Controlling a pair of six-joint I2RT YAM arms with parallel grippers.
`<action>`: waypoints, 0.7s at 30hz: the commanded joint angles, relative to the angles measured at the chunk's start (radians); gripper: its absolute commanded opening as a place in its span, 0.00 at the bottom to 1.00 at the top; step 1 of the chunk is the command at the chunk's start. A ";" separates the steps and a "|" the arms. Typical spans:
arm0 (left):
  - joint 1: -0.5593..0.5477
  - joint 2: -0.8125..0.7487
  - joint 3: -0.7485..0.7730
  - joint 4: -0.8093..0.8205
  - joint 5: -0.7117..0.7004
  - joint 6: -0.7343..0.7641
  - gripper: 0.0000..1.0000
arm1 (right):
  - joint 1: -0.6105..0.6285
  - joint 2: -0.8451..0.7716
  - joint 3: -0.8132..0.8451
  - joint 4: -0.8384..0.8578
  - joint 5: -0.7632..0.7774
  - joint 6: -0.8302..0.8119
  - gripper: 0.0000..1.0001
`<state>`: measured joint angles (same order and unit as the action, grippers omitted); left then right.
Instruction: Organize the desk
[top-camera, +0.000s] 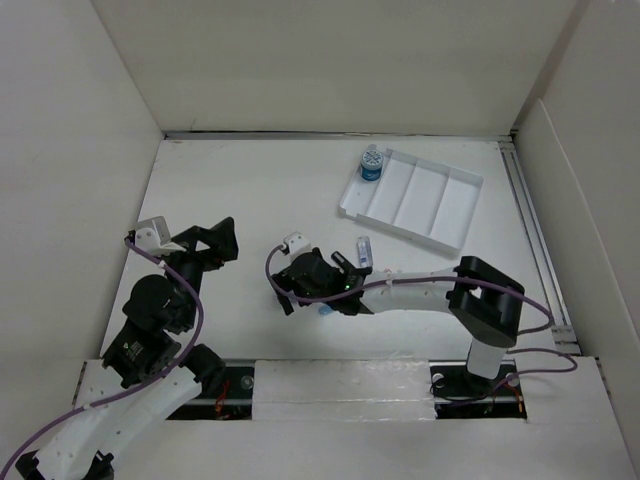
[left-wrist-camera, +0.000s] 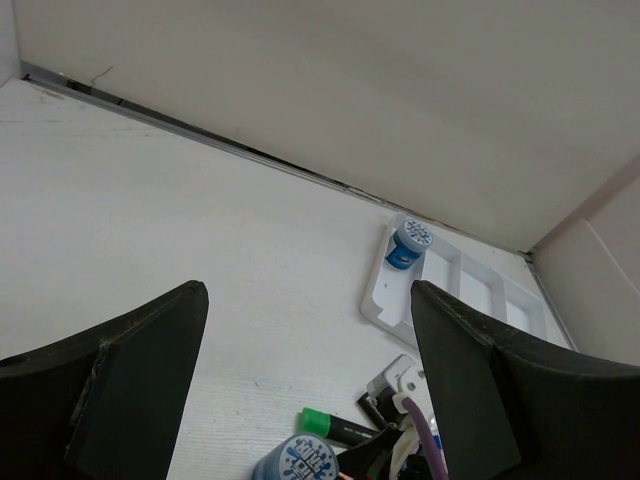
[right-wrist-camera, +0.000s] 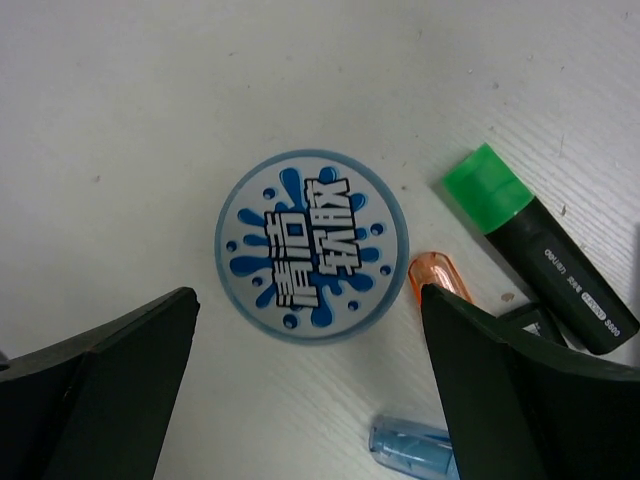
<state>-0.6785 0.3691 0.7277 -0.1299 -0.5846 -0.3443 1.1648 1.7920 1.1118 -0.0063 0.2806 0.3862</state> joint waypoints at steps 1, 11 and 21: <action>0.004 -0.015 -0.007 0.046 -0.009 0.011 0.79 | 0.007 0.026 0.104 0.016 0.075 -0.026 0.98; 0.004 -0.027 -0.008 0.044 -0.003 0.011 0.79 | 0.007 0.112 0.187 0.014 0.072 -0.037 0.61; 0.004 -0.025 -0.008 0.041 0.009 0.010 0.79 | -0.250 -0.149 0.097 0.193 -0.128 0.034 0.53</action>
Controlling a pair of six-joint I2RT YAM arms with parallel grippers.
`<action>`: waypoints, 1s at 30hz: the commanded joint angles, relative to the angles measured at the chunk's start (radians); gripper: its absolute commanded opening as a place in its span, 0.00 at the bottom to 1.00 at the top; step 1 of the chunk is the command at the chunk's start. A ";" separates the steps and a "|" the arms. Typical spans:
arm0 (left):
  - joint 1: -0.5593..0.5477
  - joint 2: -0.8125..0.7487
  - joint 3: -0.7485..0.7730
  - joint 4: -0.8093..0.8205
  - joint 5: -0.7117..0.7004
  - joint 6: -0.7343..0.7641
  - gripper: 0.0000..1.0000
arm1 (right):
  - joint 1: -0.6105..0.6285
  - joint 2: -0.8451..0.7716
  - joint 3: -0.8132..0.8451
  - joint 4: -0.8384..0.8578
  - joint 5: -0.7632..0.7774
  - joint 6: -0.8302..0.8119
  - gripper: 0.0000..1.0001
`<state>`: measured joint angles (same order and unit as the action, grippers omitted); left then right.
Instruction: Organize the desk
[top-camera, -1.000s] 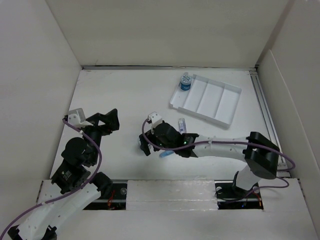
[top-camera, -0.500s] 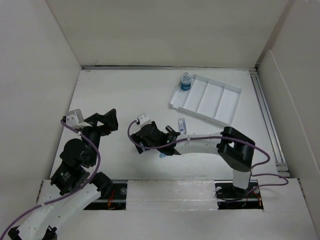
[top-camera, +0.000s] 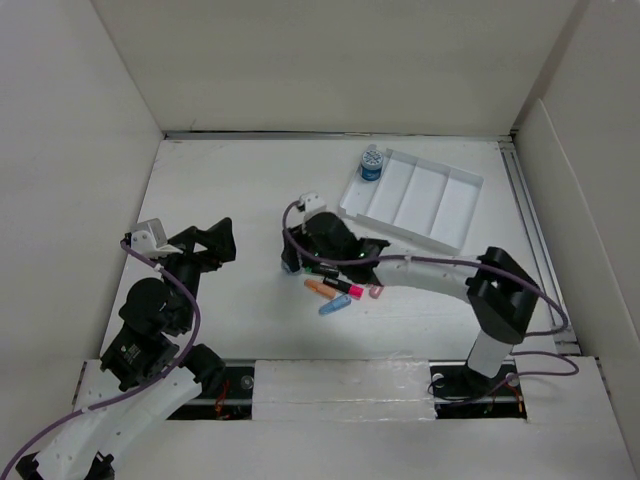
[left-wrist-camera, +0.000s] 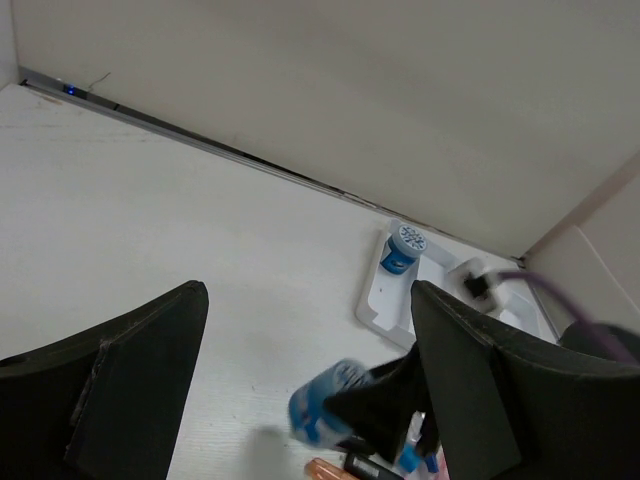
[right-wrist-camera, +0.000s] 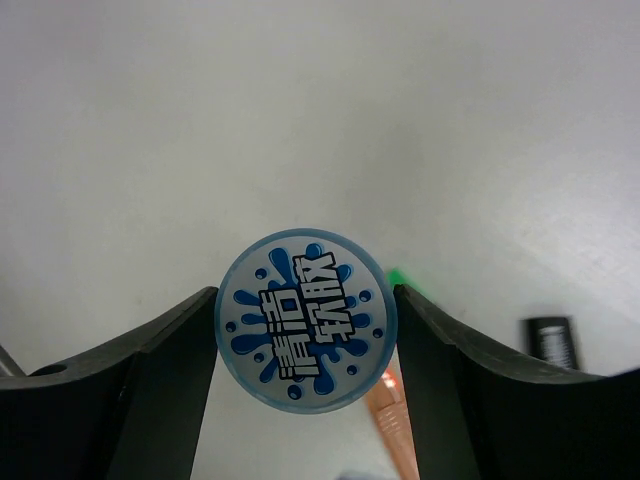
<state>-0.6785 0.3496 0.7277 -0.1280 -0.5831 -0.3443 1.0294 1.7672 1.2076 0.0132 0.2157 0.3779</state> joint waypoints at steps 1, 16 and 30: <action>0.004 -0.011 -0.007 0.039 0.003 0.008 0.79 | -0.150 -0.141 0.000 0.177 -0.070 0.050 0.53; 0.004 -0.038 -0.013 0.044 0.006 0.010 0.79 | -0.600 0.109 0.219 0.154 -0.053 0.058 0.52; 0.004 -0.026 -0.013 0.048 0.011 0.013 0.79 | -0.602 0.202 0.253 0.120 -0.052 0.050 0.78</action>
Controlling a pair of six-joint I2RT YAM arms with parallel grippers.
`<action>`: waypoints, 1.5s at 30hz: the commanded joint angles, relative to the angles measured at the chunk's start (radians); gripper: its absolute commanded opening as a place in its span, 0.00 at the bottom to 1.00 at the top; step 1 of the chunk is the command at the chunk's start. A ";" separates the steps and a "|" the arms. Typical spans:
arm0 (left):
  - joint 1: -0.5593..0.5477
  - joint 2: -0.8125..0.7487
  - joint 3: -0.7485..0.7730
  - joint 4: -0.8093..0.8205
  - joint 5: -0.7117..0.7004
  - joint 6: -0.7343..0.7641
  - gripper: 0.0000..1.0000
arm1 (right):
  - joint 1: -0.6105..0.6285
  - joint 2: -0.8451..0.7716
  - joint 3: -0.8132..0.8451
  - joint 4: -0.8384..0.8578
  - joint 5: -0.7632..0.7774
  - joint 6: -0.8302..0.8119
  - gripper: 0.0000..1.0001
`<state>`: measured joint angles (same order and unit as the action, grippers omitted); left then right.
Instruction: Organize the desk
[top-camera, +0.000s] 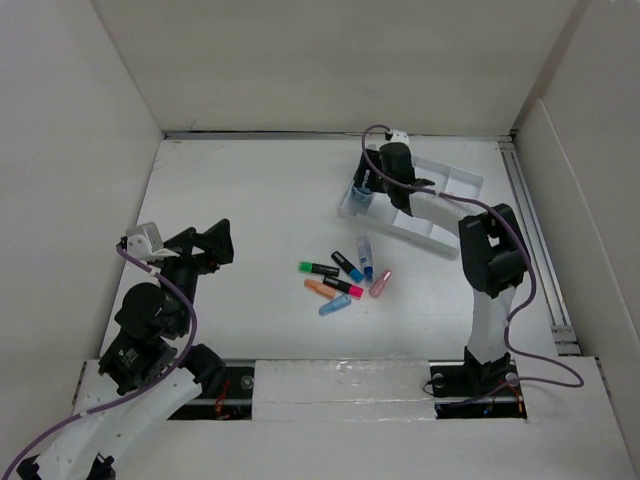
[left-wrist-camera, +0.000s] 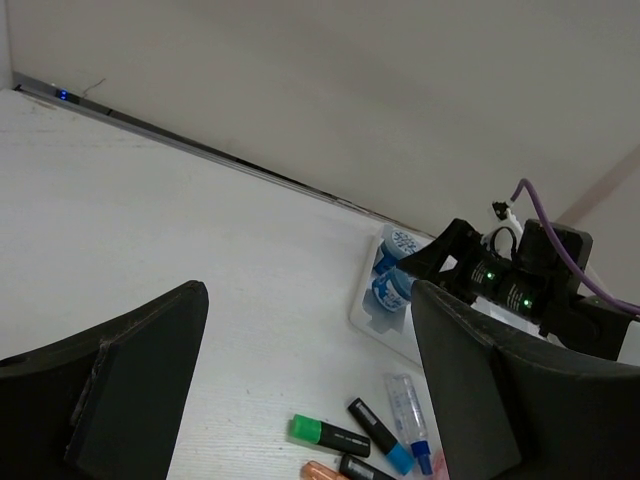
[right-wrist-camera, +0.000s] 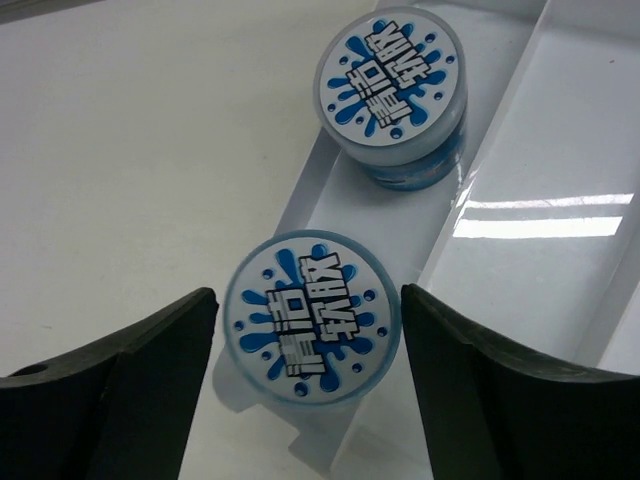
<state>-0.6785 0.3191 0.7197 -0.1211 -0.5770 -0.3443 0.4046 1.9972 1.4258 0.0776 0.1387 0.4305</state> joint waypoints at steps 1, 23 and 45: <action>0.004 0.008 -0.005 0.038 0.008 0.013 0.79 | 0.033 -0.031 0.036 0.054 0.032 -0.006 0.83; 0.004 0.032 -0.016 0.046 0.032 0.016 0.63 | 0.327 -0.571 -0.665 0.050 0.180 0.053 0.63; 0.004 0.044 -0.012 0.043 0.029 0.018 0.55 | 0.356 -0.365 -0.594 0.025 0.251 0.085 0.49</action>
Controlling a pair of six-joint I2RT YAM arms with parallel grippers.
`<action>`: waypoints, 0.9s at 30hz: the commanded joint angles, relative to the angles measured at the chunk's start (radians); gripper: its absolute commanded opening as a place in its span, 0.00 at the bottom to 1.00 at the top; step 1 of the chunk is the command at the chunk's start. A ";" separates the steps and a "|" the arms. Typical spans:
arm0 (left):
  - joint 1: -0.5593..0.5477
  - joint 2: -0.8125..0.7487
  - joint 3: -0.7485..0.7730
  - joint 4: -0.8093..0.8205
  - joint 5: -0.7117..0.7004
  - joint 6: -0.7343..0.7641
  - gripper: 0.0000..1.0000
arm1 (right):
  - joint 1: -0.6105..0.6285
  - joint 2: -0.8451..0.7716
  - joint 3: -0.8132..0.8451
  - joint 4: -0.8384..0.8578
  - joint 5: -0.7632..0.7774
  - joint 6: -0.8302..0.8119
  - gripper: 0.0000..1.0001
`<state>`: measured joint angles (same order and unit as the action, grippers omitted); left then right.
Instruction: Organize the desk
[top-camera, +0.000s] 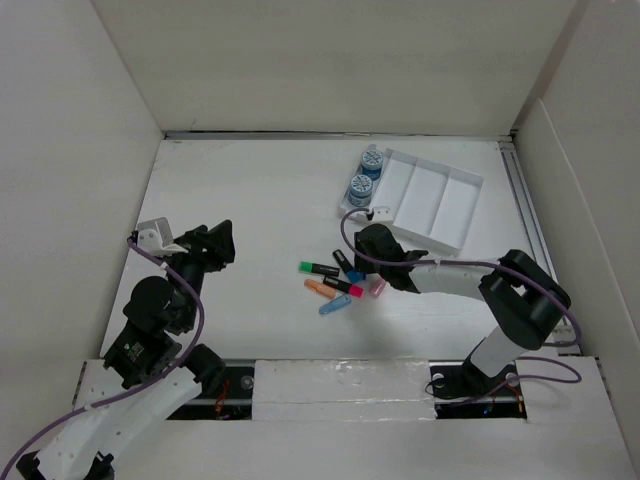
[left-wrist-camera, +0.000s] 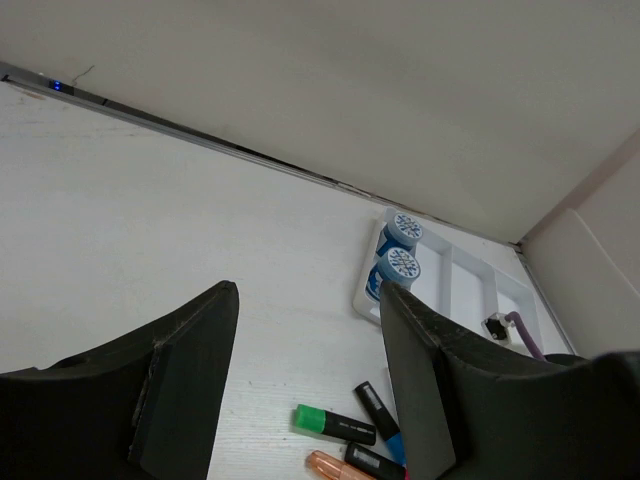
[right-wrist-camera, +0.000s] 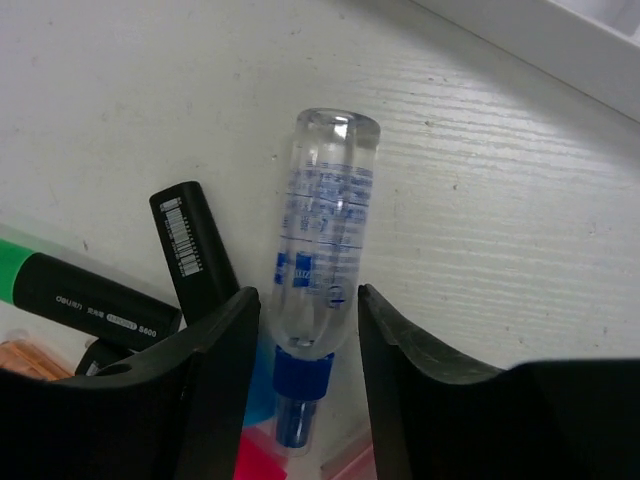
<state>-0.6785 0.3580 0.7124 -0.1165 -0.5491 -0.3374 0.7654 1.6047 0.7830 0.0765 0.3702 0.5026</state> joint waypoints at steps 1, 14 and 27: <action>0.004 0.003 -0.005 0.040 0.002 0.011 0.55 | -0.014 0.035 0.053 0.028 0.016 0.017 0.48; 0.004 -0.014 -0.007 0.043 0.012 0.011 0.55 | -0.032 -0.164 0.064 0.020 0.041 -0.028 0.17; 0.004 -0.034 -0.007 0.038 0.040 0.011 0.55 | -0.347 0.046 0.295 0.123 -0.082 0.011 0.18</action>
<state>-0.6785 0.3416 0.7124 -0.1158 -0.5240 -0.3374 0.4580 1.6009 0.9813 0.1417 0.3344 0.4915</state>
